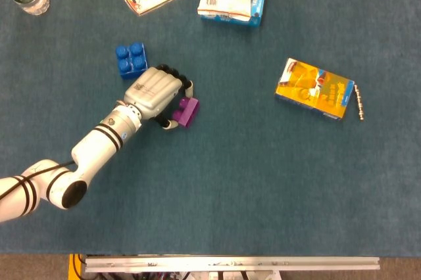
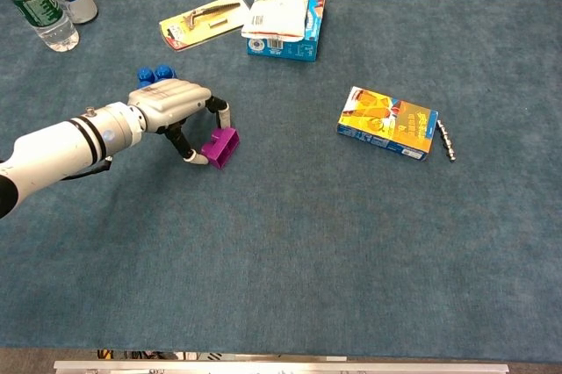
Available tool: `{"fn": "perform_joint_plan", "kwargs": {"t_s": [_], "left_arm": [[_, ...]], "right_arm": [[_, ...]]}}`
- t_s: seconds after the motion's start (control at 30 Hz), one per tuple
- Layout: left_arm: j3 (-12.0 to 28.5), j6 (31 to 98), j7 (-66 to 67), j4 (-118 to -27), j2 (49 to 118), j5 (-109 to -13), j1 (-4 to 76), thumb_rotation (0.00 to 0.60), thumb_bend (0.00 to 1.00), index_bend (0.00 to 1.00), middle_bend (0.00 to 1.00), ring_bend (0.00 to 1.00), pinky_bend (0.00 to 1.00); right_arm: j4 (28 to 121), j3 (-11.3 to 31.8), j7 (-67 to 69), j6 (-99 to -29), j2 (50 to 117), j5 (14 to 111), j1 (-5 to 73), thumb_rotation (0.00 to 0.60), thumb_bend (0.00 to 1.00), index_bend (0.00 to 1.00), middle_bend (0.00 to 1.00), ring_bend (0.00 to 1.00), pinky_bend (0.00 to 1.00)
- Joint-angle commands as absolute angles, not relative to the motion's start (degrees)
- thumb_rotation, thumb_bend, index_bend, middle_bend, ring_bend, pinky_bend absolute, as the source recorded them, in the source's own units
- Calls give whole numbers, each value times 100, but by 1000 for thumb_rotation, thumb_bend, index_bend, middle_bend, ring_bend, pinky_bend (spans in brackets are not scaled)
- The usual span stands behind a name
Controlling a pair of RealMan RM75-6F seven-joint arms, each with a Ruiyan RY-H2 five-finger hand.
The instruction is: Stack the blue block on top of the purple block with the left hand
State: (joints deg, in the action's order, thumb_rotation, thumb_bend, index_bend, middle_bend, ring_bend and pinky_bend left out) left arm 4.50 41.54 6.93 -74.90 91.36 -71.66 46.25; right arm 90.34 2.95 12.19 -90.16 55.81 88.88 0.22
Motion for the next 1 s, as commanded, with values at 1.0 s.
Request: {"fn": "perform_joint_plan", "kwargs": {"t_s": [1.0], "left_arm": [[-131,6041,2527,-7815,9077,-8374,4055,600,171,444,407,279,202]], "right_arm": [[9037,286,1224,-9055,5603,8964,16,600,280,505,527,450,481]]}}
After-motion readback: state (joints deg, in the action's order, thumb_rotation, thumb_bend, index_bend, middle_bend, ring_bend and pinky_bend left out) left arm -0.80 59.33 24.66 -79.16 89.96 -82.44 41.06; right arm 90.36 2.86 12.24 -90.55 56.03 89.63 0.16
